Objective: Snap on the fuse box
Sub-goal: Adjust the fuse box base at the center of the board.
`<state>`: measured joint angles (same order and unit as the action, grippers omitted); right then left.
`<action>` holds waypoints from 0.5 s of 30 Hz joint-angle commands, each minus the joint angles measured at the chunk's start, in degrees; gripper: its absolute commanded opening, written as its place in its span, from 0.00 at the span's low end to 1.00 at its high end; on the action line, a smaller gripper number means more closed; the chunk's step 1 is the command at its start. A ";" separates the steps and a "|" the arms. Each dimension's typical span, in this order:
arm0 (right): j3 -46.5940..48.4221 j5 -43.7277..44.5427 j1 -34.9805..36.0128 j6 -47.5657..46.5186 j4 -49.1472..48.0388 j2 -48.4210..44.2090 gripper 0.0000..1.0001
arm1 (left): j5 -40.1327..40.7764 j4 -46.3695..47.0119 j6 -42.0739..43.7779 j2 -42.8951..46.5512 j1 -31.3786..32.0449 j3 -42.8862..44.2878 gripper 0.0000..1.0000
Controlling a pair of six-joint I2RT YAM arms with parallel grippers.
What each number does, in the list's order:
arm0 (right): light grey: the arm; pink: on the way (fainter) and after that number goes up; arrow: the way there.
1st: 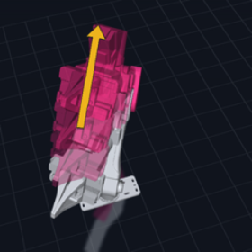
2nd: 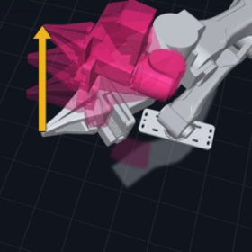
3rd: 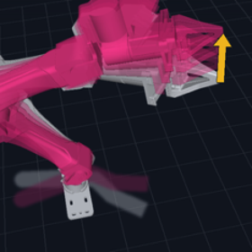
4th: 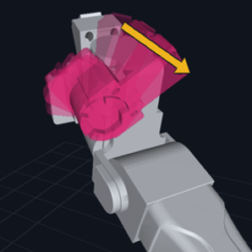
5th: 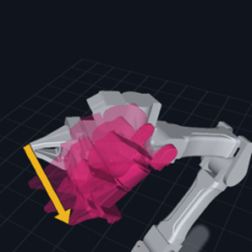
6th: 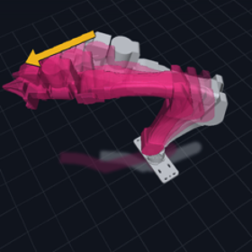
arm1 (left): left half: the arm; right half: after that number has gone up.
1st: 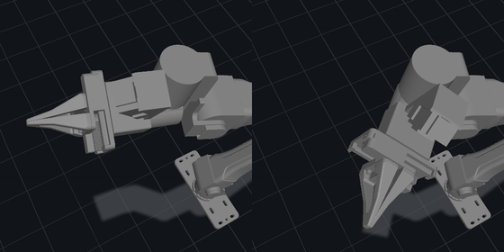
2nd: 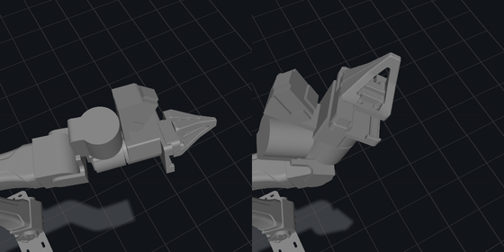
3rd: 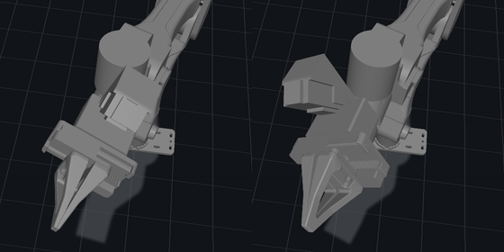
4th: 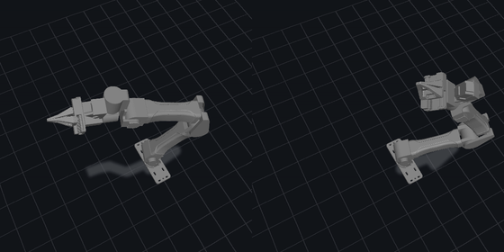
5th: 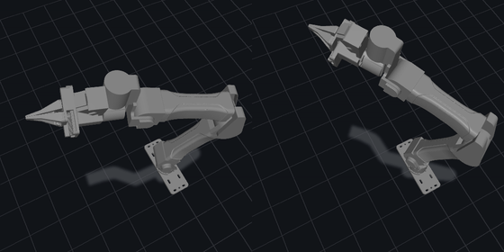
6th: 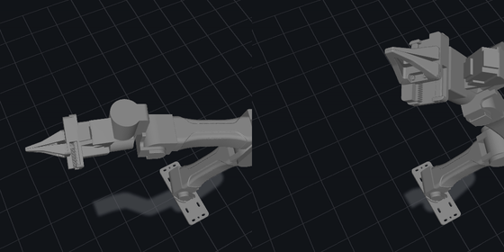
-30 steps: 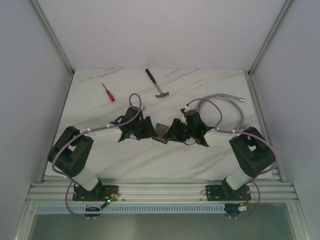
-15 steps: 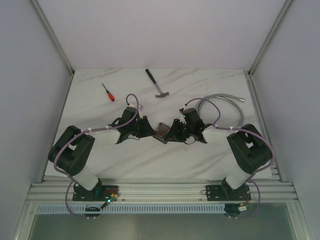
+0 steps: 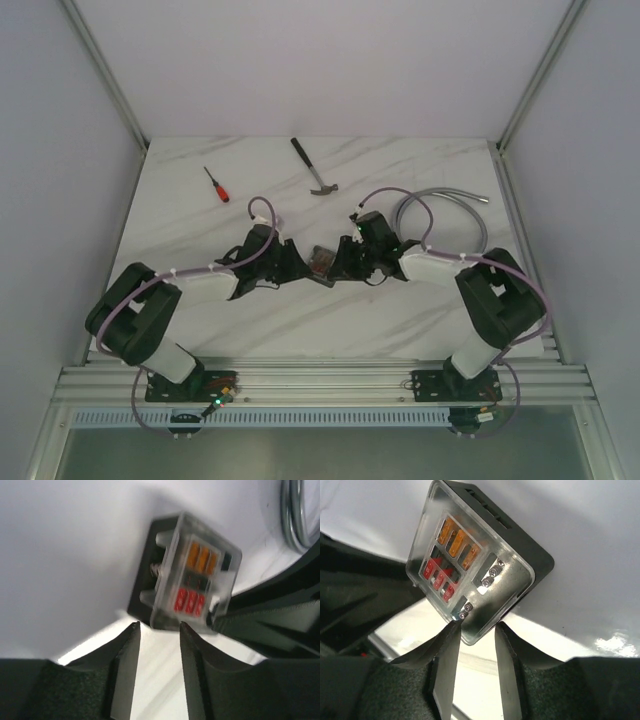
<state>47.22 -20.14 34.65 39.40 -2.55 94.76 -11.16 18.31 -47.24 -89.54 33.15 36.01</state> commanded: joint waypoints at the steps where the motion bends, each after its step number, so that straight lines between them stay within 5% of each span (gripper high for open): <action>1: 0.44 11.62 1.66 -8.17 3.30 -2.96 0.43 | 4.02 -10.55 0.21 5.40 2.06 -0.61 0.50; 9: -3.35 26.73 -5.86 -14.54 7.30 -18.80 0.76 | 25.59 -17.65 5.53 22.07 -1.58 -0.41 0.96; 12: -5.39 38.99 -8.43 -18.15 5.63 -24.41 0.96 | 34.42 -18.05 7.61 26.06 -4.19 -1.74 1.00; 15: -8.67 49.37 -11.31 -21.78 0.85 -28.68 1.00 | 44.20 -16.61 9.92 29.55 -7.43 -4.25 1.00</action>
<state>42.46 11.16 25.78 24.08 2.44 70.08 16.64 3.20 -41.82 -63.37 28.93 35.00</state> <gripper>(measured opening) 0.988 0.998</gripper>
